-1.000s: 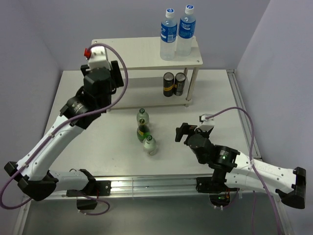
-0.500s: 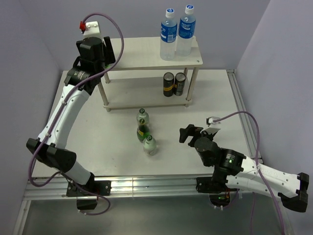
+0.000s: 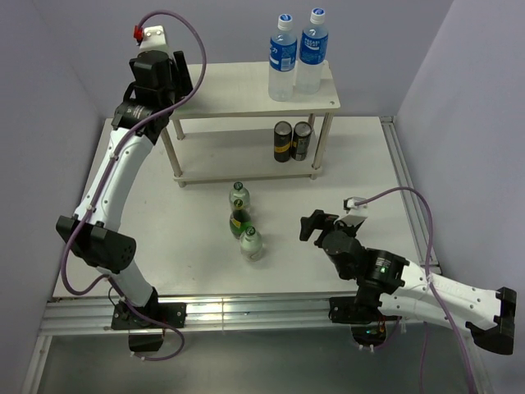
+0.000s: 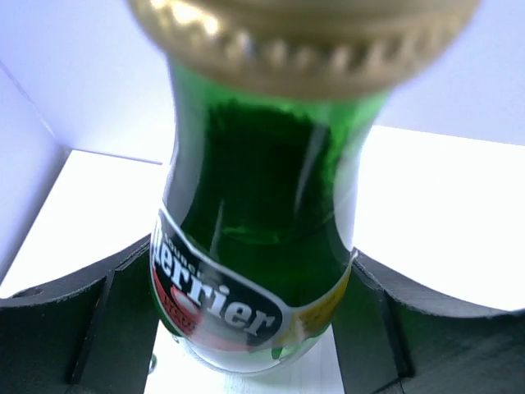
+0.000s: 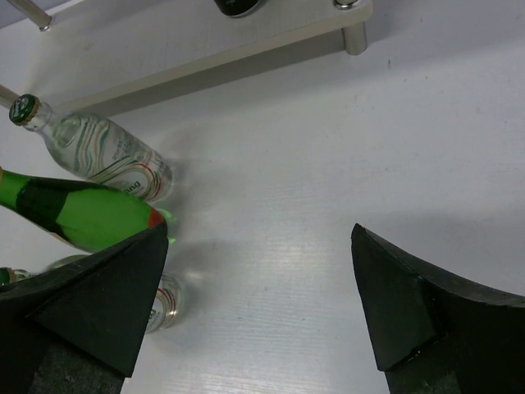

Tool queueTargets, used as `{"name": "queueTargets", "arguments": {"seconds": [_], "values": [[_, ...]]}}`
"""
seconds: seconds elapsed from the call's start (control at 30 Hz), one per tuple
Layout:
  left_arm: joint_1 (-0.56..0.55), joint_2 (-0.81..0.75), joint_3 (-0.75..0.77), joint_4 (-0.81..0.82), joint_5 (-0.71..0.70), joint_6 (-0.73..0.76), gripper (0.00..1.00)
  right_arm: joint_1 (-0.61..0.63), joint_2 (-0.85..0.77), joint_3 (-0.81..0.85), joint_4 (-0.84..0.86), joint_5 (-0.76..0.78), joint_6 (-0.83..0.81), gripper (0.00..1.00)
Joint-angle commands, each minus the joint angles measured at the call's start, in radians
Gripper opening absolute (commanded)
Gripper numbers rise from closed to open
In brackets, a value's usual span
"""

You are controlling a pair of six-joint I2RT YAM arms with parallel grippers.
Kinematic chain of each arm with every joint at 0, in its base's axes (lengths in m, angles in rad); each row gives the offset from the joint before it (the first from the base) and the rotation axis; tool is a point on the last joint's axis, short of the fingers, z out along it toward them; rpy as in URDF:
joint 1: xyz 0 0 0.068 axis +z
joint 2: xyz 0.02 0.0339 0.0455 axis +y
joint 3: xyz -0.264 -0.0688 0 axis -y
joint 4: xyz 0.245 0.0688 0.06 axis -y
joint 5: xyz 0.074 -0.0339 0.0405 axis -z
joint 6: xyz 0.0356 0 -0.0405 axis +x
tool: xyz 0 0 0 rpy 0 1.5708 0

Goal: Place and organize the beverage onto the shelf

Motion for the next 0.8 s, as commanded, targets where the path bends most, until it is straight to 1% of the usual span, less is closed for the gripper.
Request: {"name": "queueTargets", "arguments": {"seconds": [0.0, 0.03, 0.07, 0.13, 0.17, 0.23, 0.27, 0.33, 0.37, 0.4, 0.57, 0.77], "values": [[0.011, -0.022, 0.014, 0.113, 0.021, -0.005, 0.0, 0.004, 0.003, -0.004, 0.012, 0.029, 0.028, 1.0], [0.013, -0.025, 0.009, 0.113, 0.018, -0.006, 0.01, 0.006, -0.001, -0.005, 0.01, 0.029, 0.029, 1.0], [0.013, -0.027, 0.003, 0.116, 0.018, -0.006, 0.11, 0.006, -0.004, -0.005, 0.009, 0.029, 0.031, 1.0], [0.014, -0.038, -0.02, 0.133, 0.027, -0.005, 0.23, 0.004, -0.009, -0.005, 0.001, 0.028, 0.031, 1.0], [0.014, -0.041, -0.026, 0.139, 0.033, -0.003, 0.38, 0.006, -0.01, -0.004, -0.002, 0.031, 0.037, 1.0], [0.014, -0.042, -0.036, 0.147, 0.035, -0.008, 0.52, 0.006, -0.015, -0.004, -0.008, 0.032, 0.04, 1.0], [0.014, -0.044, -0.039, 0.15, 0.038, -0.005, 0.65, 0.006, -0.018, -0.004, -0.011, 0.032, 0.041, 1.0], [0.014, -0.044, -0.043, 0.15, 0.03, -0.011, 0.82, 0.004, -0.024, -0.007, -0.019, 0.031, 0.043, 1.0], [0.014, -0.044, -0.046, 0.15, 0.032, -0.009, 0.96, 0.006, -0.027, -0.007, -0.022, 0.032, 0.048, 1.0], [0.014, -0.045, -0.048, 0.15, 0.027, -0.012, 0.99, 0.004, -0.03, -0.007, -0.025, 0.032, 0.051, 1.0], [0.014, -0.073, -0.08, 0.159, 0.024, -0.012, 0.99, 0.006, -0.044, -0.007, -0.031, 0.032, 0.054, 1.0], [0.014, -0.113, -0.1, 0.118, 0.015, -0.017, 0.99, 0.004, -0.038, -0.008, -0.03, 0.032, 0.055, 1.0]]}}
